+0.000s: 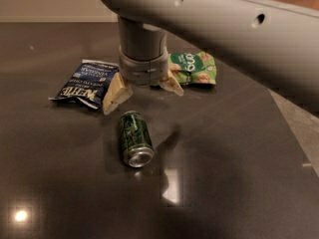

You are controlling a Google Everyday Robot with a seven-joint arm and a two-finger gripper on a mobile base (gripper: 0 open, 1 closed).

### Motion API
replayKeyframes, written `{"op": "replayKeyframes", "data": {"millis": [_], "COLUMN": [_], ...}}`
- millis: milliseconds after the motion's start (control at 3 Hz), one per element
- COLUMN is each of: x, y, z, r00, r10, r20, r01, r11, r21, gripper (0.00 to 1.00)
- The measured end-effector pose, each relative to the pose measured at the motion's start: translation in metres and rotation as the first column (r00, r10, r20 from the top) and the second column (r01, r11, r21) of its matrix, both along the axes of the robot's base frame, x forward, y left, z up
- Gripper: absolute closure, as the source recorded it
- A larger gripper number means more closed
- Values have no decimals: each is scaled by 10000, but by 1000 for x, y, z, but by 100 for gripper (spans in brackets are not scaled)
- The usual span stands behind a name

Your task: Place green can upright

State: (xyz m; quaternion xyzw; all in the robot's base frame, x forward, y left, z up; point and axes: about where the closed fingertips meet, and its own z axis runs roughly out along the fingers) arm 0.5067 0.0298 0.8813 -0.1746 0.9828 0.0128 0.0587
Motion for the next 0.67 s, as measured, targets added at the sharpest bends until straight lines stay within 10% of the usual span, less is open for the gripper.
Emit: {"op": "replayKeyframes", "data": {"millis": [667], "x": [-18], "y": [11], "z": [-31], "r00": [9955], "r10": [-516], "r20": [-801], "r01": [527], "r11": [9985], "r21": [119], "gripper": [0]}}
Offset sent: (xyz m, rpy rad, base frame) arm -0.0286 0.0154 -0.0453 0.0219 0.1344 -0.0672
